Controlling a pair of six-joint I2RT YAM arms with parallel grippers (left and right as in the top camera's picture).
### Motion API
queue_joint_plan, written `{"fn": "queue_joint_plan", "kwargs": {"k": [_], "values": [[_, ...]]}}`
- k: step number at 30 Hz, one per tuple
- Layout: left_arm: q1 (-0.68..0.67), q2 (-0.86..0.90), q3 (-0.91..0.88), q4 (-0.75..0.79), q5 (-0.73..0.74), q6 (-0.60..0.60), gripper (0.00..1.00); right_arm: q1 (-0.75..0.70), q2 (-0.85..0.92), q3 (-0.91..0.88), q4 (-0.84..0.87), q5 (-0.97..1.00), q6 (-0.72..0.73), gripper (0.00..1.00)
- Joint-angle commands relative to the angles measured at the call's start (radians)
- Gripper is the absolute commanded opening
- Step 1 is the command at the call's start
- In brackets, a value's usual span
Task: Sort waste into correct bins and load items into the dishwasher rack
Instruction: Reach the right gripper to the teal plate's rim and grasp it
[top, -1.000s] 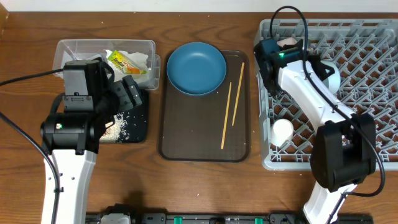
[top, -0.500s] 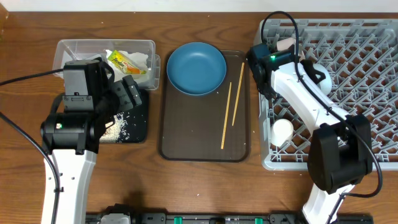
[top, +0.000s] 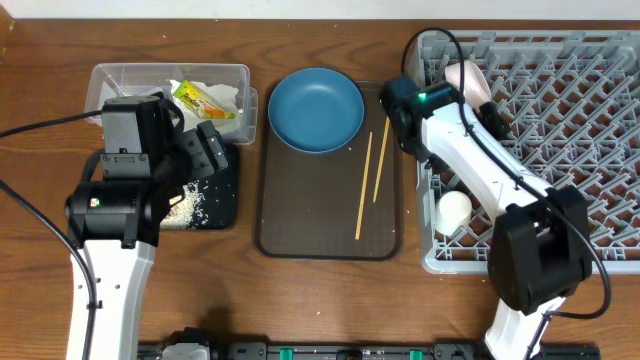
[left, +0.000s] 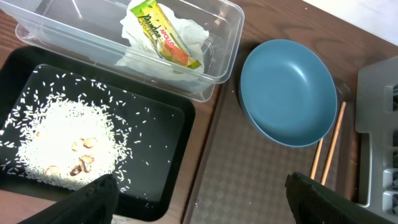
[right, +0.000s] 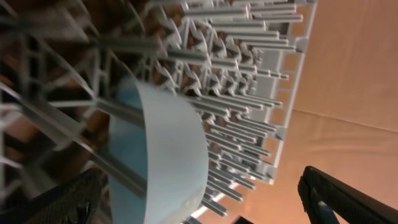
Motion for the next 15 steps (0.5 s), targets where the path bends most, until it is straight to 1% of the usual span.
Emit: {"fn": "queue_joint_plan", "kwargs": {"k": [1, 4, 7, 9, 10, 11, 13, 15], "values": [[0.004, 0.003, 0.023, -0.003, -0.008, 0.005, 0.89, -0.002, -0.084, 0.108, 0.006, -0.088, 0.002, 0.99], [0.004, 0.003, 0.023, -0.003, -0.008, 0.005, 0.89, -0.002, -0.103, 0.199, 0.039, -0.230, -0.015, 0.98], [0.004, 0.003, 0.023, -0.003, -0.008, 0.005, 0.89, 0.000, -0.108, 0.259, 0.114, -0.465, -0.016, 0.99], [0.004, 0.003, 0.023, -0.003, -0.008, 0.005, 0.89, 0.002, -0.108, 0.265, 0.201, -0.633, -0.022, 0.99], [0.004, 0.003, 0.023, -0.003, -0.008, 0.005, 0.89, 0.002, -0.102, 0.251, 0.271, -0.732, -0.022, 0.98], [0.004, 0.003, 0.023, -0.003, -0.008, 0.005, 0.89, 0.002, -0.096, 0.240, 0.321, -0.790, -0.014, 0.94], [0.004, 0.003, 0.023, -0.003, -0.008, 0.005, 0.89, 0.005, -0.068, 0.218, 0.400, -0.832, 0.053, 0.89], [0.004, 0.003, 0.023, -0.003, -0.008, 0.005, 0.89, 0.007, -0.020, 0.212, 0.436, -0.831, 0.121, 0.86]]}}
